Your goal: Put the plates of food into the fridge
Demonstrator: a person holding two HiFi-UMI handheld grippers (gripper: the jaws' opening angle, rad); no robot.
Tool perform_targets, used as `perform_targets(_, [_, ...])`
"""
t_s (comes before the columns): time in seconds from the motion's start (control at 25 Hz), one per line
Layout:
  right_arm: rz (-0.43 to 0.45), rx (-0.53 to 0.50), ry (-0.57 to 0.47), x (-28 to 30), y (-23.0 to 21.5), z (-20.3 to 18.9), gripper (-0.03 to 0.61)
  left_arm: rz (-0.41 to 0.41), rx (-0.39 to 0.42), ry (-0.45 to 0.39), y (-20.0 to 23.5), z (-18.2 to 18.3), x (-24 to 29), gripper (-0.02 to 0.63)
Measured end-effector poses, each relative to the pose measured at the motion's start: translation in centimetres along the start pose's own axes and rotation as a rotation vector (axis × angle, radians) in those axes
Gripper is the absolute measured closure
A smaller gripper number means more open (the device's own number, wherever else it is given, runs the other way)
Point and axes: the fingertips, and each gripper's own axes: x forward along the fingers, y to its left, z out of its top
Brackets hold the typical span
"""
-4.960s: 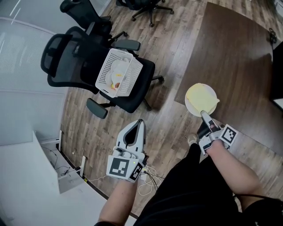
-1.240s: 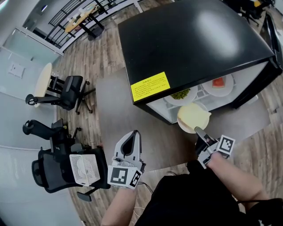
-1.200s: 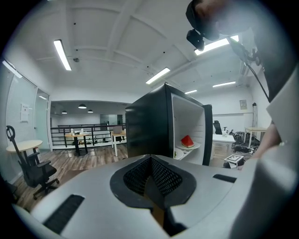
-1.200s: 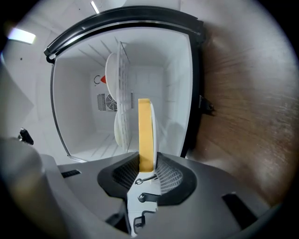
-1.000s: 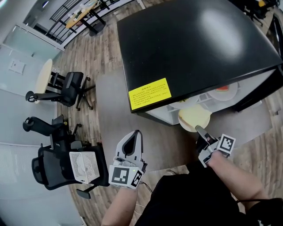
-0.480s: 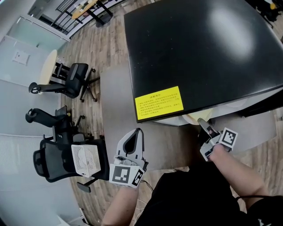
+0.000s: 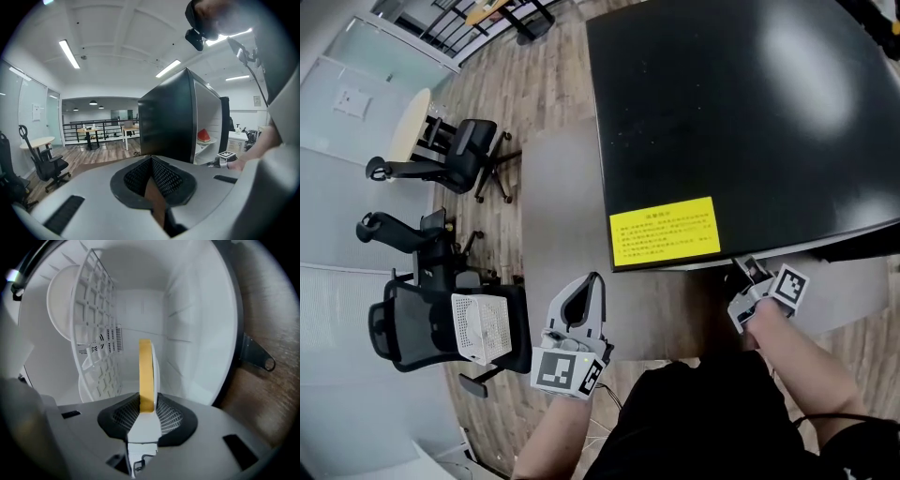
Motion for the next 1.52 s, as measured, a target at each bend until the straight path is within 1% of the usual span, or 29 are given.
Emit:
perform_targets(0.2, [-0.033, 0.006, -0.003, 1.1, -0.6, 0.4, 0.468, 0.026, -0.018, 0.001, 0.9, -0.4, -0.4, 0.611])
perform_targets(0.48, [-0.087, 0.014, -0.009, 2.0, -1.5, 0.5, 0.468, 0.065, -0.024, 0.011, 2.4, -0.6, -1.6, 0.609])
perform_targets(0.64, [-0.176, 0.001, -0.012, 1.6, -3.1, 1.0, 0.468, 0.081, -0.016, 0.025, 3.0, -0.8, -2.2, 0.611])
perform_targets(0.72, [-0.197, -0.004, -0.013, 1.6, -3.3, 1.1, 0.468, 0.091, -0.019, 0.029, 3.3, -0.7, -2.4, 0.609])
perform_targets(0.96, [-0.194, -0.013, -0.015, 2.0, -2.7, 1.1, 0.468, 0.108, -0.017, 0.029, 3.7, -0.2, -2.7, 0.610])
perform_targets(1.08, [-0.190, -0.016, -0.017, 2.2, -2.4, 1.1, 0.466, 0.117, -0.029, 0.027, 3.7, -0.3, -2.7, 0.609])
perform_targets(1.28, [-0.193, -0.021, -0.020, 2.6, -2.0, 1.1, 0.466, 0.133, -0.050, 0.014, 3.6, -0.3, -3.0, 0.610])
perform_targets(1.4, [-0.197, -0.021, -0.023, 2.9, -1.8, 1.2, 0.465, 0.132, -0.047, -0.002, 3.2, 0.2, -3.1, 0.611])
perform_targets(1.44, [-0.197, -0.021, -0.024, 3.0, -1.8, 1.2, 0.454, 0.132, -0.045, -0.009, 3.1, 0.4, -3.3, 0.609])
perform_targets(1.52, [-0.198, -0.022, -0.025, 3.1, -1.6, 1.3, 0.371, 0.133, -0.041, -0.019, 3.0, 0.8, -3.4, 0.611])
